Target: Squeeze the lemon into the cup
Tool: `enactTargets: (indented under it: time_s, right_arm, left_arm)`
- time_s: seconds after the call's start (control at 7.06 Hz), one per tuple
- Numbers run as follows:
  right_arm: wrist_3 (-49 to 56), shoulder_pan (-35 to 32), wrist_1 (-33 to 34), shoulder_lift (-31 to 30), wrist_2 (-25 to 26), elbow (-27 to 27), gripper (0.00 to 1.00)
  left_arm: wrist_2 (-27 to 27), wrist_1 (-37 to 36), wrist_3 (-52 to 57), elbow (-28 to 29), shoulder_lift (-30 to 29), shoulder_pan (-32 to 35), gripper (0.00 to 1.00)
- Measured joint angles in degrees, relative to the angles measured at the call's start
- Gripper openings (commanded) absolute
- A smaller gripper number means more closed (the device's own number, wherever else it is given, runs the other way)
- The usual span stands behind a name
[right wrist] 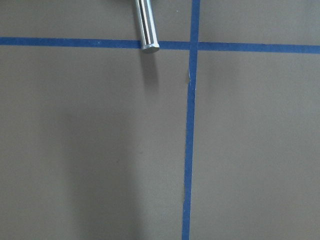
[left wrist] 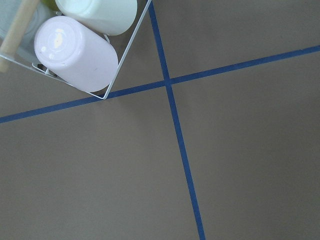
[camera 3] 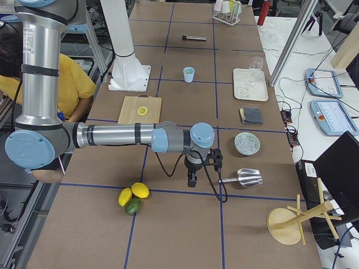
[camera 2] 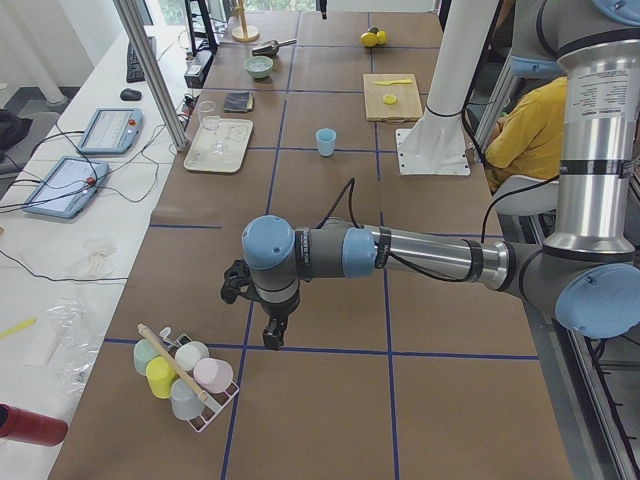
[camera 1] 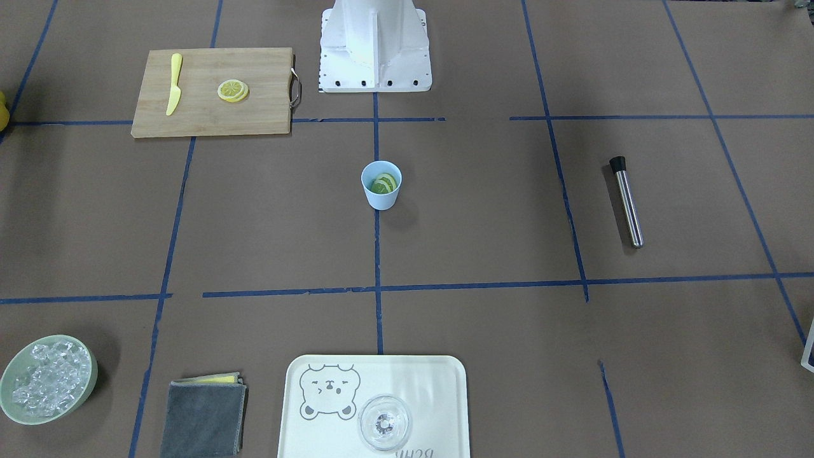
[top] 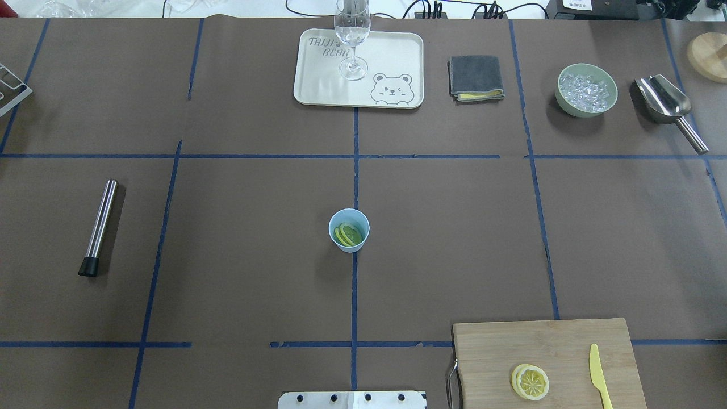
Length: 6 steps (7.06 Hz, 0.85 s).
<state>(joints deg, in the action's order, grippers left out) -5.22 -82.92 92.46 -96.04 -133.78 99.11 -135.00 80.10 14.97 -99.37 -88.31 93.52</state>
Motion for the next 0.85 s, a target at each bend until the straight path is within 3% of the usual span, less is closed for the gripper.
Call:
enactTargets:
  time_s: [0.42,0.85]
  right_arm:
    - [-2.24,-0.08,-0.17,0.06,0.09,-0.05,1.00]
    - [-3.98,-0.07,-0.20,0.00,0.04,0.02,1.00]
  left_arm:
    - [0.04,2.43,-10.58,2.31,-0.89,-0.07,1.00]
    - [0.11,4.47,-12.12,2.15,-0.45,-0.09,1.00]
